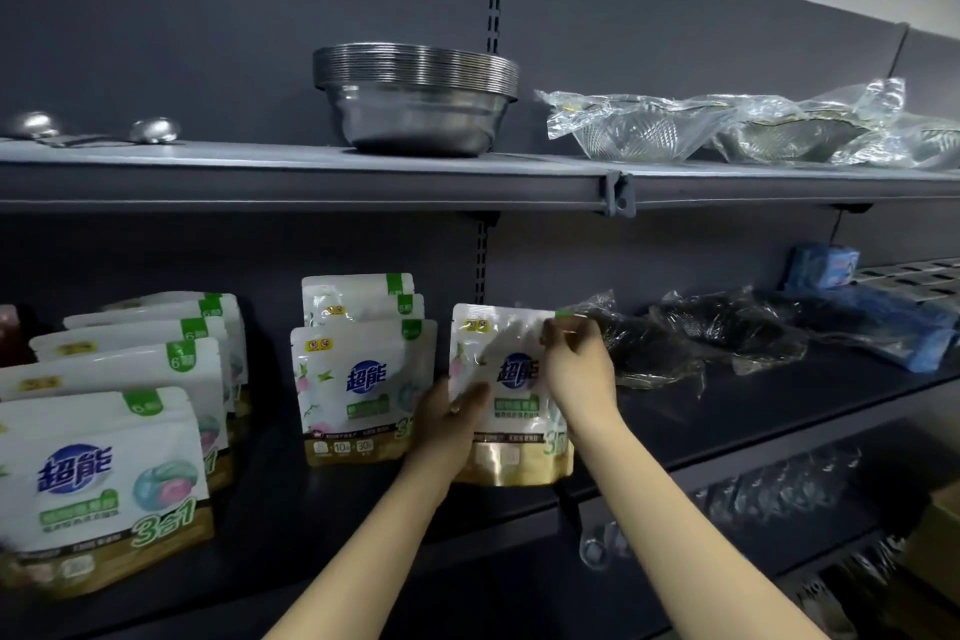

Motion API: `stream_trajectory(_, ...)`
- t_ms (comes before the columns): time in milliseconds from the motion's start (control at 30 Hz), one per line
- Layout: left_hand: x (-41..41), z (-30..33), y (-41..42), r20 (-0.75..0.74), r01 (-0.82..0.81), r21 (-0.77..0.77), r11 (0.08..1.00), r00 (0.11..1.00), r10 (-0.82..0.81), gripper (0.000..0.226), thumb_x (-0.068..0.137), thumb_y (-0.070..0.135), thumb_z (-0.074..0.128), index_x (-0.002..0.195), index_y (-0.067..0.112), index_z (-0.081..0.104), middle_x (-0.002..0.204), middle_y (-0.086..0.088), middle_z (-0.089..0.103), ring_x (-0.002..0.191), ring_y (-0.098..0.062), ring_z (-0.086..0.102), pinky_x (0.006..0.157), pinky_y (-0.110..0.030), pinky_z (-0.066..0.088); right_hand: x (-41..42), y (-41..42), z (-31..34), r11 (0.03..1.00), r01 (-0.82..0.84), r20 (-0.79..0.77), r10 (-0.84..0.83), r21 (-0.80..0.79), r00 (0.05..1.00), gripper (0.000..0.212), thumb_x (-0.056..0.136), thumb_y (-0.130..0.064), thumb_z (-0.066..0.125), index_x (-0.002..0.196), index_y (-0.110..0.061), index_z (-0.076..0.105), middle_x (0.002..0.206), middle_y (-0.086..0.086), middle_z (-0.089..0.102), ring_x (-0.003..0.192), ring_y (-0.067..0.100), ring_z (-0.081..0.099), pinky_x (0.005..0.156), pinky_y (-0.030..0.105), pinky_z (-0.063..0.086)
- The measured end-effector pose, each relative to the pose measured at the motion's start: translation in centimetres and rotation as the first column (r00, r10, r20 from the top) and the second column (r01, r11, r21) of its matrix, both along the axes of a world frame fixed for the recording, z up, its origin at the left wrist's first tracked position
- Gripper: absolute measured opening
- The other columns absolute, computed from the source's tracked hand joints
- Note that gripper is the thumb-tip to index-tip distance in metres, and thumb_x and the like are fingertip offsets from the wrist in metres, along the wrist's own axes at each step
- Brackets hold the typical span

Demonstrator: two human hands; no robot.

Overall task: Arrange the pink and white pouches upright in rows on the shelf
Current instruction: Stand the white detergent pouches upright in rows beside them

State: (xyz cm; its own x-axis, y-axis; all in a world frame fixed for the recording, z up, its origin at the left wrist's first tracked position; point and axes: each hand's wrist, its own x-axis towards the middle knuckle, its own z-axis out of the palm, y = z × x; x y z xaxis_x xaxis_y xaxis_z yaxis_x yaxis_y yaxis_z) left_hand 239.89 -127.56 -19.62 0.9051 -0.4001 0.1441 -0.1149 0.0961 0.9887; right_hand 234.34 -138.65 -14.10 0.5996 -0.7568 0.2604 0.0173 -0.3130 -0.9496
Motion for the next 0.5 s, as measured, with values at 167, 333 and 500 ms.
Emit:
stream_trajectory(167, -0.2, -1.2, 3.6, -0.071, -0.035, -0.04, 0.999, 0.997, 0.032, 0.015, 0.09, 0.021, 0.058, 0.104, 0.026, 0.063, 0.108, 0.0, 0.069, 0.099, -0.015, 0.063, 0.088, -0.032, 0.052, -0.4, 2.4, -3.2, 0.998, 0.013, -0.14, -0.021, -0.063, 0.99, 0.08, 0.078, -0.034, 0.073, 0.14, -0.014, 0.026, 0.141, 0.012, 0.035, 0.132, 0.033, 0.034, 0.11, 0.049, 0.03)
stream_trajectory(333, 0.6, -1.5, 7.5, -0.112, -0.142, -0.089, 0.986, 0.985, 0.132, 0.013, 0.09, 0.019, 0.058, 0.096, 0.027, 0.065, 0.098, 0.002, 0.07, 0.091, -0.013, 0.065, 0.075, -0.028, 0.052, 0.3, 5.4, -6.1, 0.919, -0.345, -0.091, 0.366, 0.189, 0.926, 0.111, 0.068, -0.012, 0.083, 0.145, -0.018, 0.005, 0.147, 0.007, 0.03, 0.125, 0.022, 0.045, 0.095, 0.026, 0.045)
stream_trajectory(500, 1.5, -1.6, 11.3, 0.007, -0.233, 0.008, 0.973, 0.973, 0.232, 0.016, 0.091, 0.017, 0.058, 0.105, 0.02, 0.063, 0.102, -0.001, 0.07, 0.089, -0.01, 0.066, 0.072, -0.023, 0.052, 1.1, 8.8, -7.0, 0.848, -0.503, -0.106, 0.523, 0.164, 0.846, 0.101, 0.072, 0.003, 0.075, 0.143, -0.016, 0.006, 0.117, -0.013, 0.051, 0.09, 0.001, 0.053, 0.076, 0.016, 0.053)
